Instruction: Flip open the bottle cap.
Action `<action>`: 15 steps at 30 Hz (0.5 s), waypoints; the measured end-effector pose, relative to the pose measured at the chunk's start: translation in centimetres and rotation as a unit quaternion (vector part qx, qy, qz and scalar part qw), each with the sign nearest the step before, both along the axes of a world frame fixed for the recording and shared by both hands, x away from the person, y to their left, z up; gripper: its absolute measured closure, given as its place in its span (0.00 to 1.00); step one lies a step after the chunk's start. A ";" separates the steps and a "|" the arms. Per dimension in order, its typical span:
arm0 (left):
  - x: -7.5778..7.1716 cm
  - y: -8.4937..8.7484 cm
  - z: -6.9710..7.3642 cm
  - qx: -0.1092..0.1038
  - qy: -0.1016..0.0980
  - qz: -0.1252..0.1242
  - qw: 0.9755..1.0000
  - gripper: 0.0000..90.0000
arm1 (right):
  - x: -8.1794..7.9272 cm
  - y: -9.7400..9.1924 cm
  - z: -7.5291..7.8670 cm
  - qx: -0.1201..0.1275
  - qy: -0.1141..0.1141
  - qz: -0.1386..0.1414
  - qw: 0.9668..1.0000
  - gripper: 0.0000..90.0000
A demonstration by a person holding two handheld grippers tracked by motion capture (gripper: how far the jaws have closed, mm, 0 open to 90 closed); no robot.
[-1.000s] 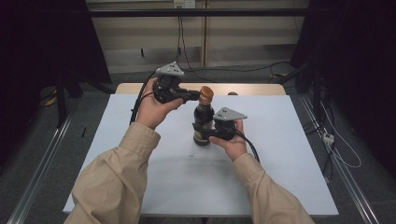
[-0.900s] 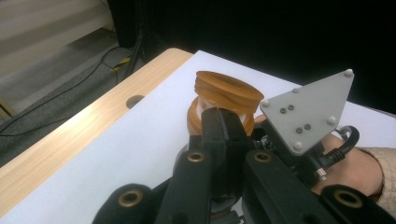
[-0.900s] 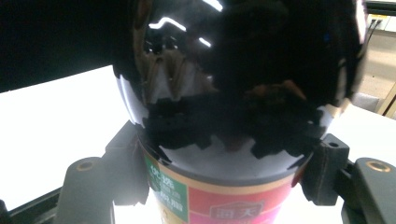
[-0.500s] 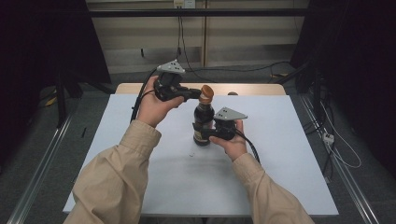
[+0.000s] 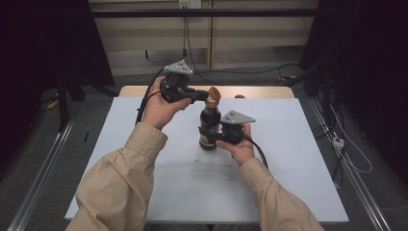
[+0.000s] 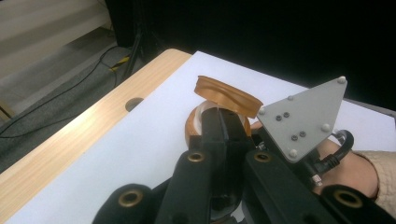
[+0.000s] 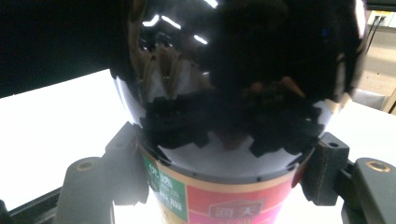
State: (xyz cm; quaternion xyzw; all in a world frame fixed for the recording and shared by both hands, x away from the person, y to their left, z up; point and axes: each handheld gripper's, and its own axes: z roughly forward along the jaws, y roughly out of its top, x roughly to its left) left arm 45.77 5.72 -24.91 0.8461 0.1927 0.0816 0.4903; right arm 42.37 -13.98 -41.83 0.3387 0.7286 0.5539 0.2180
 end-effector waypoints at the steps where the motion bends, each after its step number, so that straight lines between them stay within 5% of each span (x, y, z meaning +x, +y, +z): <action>1: 0.0 0.0 0.0 0.001 0.000 -0.001 1.000 1.00 | 0.0 0.0 0.0 0.000 0.000 0.000 1.000 0.33; 12: 0.0 -0.2 0.4 -0.002 -0.005 -0.001 1.000 1.00 | 0.0 0.0 -0.1 0.001 0.000 0.000 1.000 0.33; 15: -0.1 -0.4 0.5 -0.018 -0.002 -0.007 1.000 1.00 | -0.1 0.3 0.0 -0.006 -0.003 0.002 1.000 0.33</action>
